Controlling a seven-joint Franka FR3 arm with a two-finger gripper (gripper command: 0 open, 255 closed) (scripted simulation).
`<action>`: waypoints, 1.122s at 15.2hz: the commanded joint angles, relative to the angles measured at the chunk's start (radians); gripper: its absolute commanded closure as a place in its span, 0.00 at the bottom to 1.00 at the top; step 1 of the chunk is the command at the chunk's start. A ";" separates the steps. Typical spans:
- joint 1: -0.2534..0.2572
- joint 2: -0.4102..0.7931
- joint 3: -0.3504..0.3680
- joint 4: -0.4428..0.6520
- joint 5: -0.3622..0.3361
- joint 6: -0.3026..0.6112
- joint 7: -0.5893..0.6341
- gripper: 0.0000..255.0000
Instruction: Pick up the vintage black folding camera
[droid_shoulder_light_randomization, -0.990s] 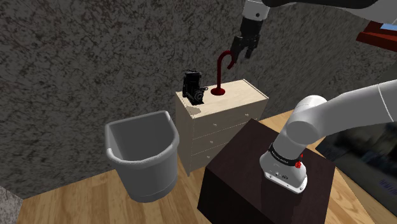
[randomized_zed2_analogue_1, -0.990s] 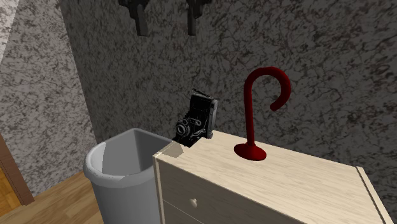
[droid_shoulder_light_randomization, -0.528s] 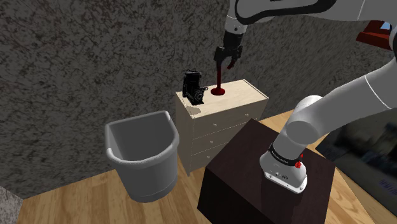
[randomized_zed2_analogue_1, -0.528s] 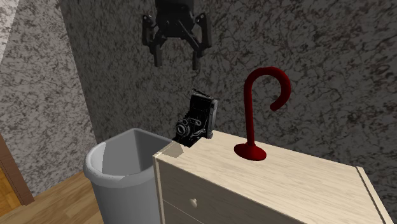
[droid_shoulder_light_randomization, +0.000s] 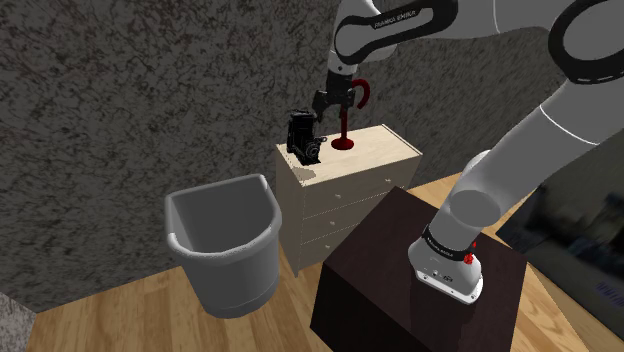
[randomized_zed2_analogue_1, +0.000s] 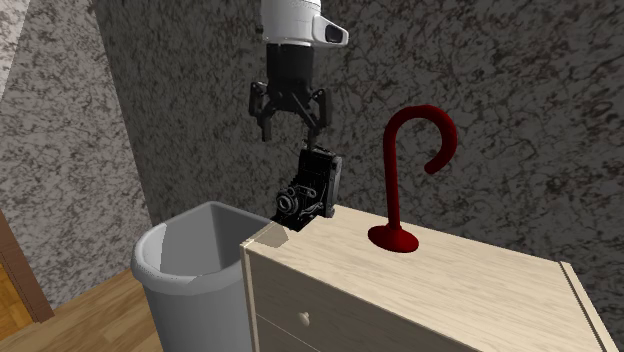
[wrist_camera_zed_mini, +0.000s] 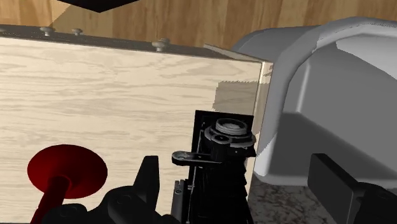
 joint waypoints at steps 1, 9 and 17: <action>-0.001 0.077 -0.005 0.035 0.016 0.042 0.005 0.00; -0.003 0.378 -0.011 0.198 0.093 0.177 0.022 0.00; -0.006 0.460 -0.007 0.185 0.118 0.270 0.005 0.00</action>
